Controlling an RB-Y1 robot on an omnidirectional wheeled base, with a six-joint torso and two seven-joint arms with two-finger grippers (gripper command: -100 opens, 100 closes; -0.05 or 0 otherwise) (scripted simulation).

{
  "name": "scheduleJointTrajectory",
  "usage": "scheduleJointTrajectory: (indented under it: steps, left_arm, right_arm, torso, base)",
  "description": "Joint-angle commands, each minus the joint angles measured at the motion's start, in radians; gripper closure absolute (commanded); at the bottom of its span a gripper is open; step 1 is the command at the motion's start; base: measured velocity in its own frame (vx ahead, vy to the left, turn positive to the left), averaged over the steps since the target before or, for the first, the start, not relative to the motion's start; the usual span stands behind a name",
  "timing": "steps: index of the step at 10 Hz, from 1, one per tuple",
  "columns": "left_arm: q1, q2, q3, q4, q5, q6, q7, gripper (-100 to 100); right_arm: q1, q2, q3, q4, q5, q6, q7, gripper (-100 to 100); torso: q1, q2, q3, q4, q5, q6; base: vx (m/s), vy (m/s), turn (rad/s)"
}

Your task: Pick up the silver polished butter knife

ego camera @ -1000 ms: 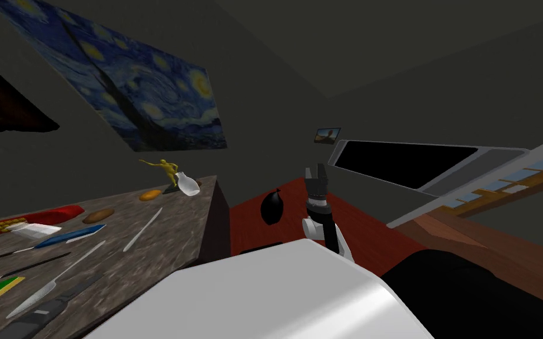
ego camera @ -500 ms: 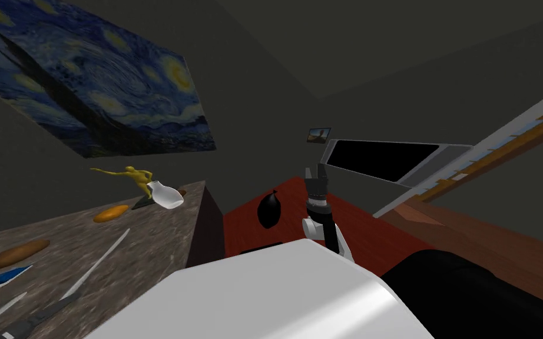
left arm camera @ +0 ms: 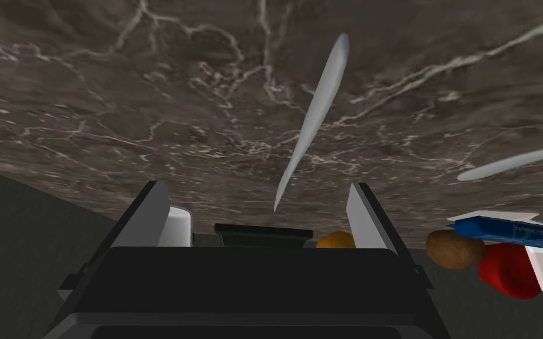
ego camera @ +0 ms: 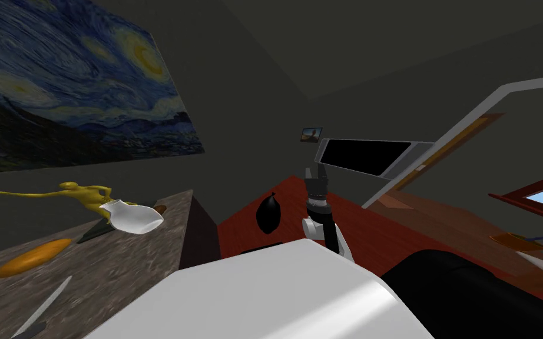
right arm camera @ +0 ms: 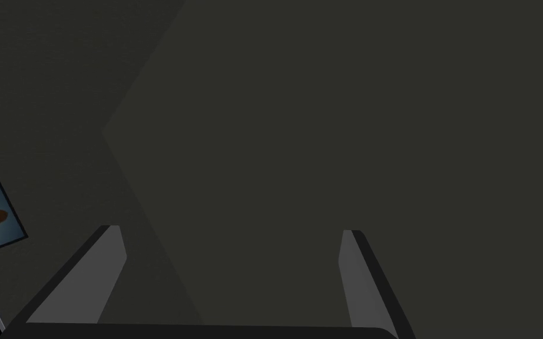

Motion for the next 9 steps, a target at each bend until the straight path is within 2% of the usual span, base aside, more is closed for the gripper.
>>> scheduleJointTrajectory:
  steps: [1, 2, 3, 4, 7, 8, 9]
  left_arm:
    - [0.012, 0.028, -0.027, 0.002, -0.017, 0.02, -0.02, -100]
    - [0.015, 0.018, -0.01, -0.005, -0.01, 0.015, -0.012, -100]
    - [0.016, 0.02, -0.011, -0.006, -0.011, 0.018, -0.014, 0]
    - [-0.008, -0.015, -0.03, 0.01, -0.026, 0.02, -0.023, -100]
    - [-0.043, -0.066, -0.059, 0.033, -0.049, 0.022, -0.036, -100]
    - [-0.041, -0.051, -0.057, 0.03, -0.043, 0.021, -0.03, -100]
    - [-0.043, -0.053, -0.059, 0.032, -0.044, 0.022, -0.031, 100]
  right_arm:
    - [0.0, 0.0, 0.0, 0.0, 0.0, 0.0, 0.0, 0]
    - [0.0, 0.0, 0.0, 0.0, 0.0, 0.0, 0.0, 0]
    - [0.0, 0.0, 0.0, 0.0, 0.0, 0.0, 0.0, 0]
    - [0.0, 0.0, 0.0, 0.0, 0.0, 0.0, 0.0, 0]
    - [0.0, 0.0, 0.0, 0.0, 0.0, 0.0, 0.0, 0]
    - [0.0, 0.0, 0.0, 0.0, 0.0, 0.0, 0.0, 0]
    - [0.0, 0.0, 0.0, 0.0, 0.0, 0.0, 0.0, 0]
  torso:
    - [0.0, 0.0, 0.0, 0.0, 0.0, 0.0]
    - [0.0, 0.0, 0.0, 0.0, 0.0, -0.001]
    - [-0.009, 0.005, 0.003, 0.001, -0.001, -0.002]
    - [-0.011, 0.008, 0.005, 0.002, -0.002, -0.001]
    - [-0.012, 0.01, 0.006, 0.003, -0.003, -0.002]
    - [-0.012, 0.01, 0.006, 0.003, -0.003, -0.002]
    - [-0.012, 0.01, 0.006, 0.003, -0.003, -0.002]
  base:
    - [0.131, 0.185, -0.204]
    - [0.021, 0.003, 0.012]
    - [0.0, 0.0, 0.0]
    - [0.006, 0.0, -0.047]
    - [0.001, 0.0, -0.03]
    - [0.0, 0.0, 0.0]
    - [0.0, 0.0, 0.0]
